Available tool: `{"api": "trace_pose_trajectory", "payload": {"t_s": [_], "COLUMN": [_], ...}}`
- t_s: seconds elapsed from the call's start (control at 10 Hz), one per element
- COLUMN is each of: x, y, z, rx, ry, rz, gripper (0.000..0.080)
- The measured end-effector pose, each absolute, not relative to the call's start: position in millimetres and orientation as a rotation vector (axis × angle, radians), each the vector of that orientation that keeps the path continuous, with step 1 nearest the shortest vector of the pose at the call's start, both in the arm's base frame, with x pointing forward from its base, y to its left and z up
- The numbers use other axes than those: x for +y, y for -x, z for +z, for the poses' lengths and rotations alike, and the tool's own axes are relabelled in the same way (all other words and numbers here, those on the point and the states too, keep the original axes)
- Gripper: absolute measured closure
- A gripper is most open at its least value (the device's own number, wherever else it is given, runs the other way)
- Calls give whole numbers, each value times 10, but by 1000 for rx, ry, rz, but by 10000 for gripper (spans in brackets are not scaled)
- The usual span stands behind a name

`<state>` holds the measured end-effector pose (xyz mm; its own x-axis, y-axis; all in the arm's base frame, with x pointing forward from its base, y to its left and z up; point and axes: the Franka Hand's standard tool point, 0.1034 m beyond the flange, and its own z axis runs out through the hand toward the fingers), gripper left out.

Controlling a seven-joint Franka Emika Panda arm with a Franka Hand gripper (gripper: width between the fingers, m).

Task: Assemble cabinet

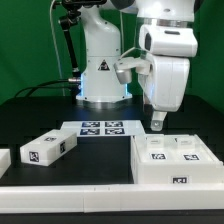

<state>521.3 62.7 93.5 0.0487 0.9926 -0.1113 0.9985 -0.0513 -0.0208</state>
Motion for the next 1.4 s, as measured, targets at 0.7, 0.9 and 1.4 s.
{"api": "trace_pose_trajectory", "payload": {"t_s": [0.7,0.9,1.4], "x": [834,836,803], "y": [-4645,-4643,-4575], "z": [925,922,873], "rx": [1794,1792,1231], "ry": [-2473,-2475,-2787], "rz": [-151,-151,-142], "gripper": [3,3,3]}}
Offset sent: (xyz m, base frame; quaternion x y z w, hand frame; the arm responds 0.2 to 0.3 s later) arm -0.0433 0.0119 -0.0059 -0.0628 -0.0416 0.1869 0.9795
